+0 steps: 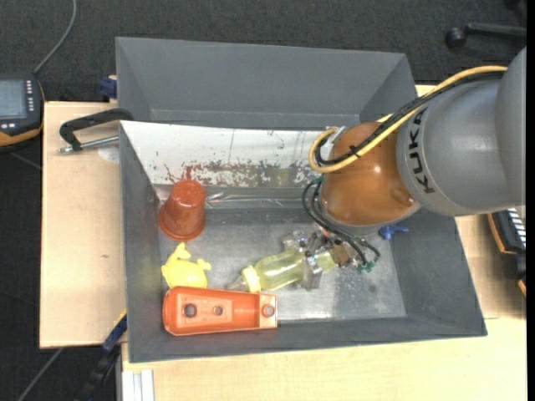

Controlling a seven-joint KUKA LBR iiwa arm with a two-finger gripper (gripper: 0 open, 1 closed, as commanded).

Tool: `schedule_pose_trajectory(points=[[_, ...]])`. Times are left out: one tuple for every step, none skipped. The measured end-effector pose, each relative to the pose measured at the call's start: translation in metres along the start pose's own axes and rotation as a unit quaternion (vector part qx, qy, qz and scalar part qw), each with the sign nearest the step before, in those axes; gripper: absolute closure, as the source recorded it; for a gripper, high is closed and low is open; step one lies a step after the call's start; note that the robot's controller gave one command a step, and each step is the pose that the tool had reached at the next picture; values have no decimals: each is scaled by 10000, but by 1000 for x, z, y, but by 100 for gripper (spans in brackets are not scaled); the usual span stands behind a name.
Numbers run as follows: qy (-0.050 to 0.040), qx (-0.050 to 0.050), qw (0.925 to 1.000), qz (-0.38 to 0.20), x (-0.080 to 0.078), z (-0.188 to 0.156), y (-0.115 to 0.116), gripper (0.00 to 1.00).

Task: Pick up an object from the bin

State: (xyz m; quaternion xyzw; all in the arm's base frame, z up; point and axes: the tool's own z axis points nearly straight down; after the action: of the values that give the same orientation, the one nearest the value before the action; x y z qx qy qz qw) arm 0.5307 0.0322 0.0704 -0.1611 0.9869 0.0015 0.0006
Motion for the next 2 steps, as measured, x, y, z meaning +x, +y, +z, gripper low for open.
schedule_pose_trajectory(points=[[-26,0,9999,156,5,-110,18,100],[-26,-1,9999,159,5,-110,18,100]])
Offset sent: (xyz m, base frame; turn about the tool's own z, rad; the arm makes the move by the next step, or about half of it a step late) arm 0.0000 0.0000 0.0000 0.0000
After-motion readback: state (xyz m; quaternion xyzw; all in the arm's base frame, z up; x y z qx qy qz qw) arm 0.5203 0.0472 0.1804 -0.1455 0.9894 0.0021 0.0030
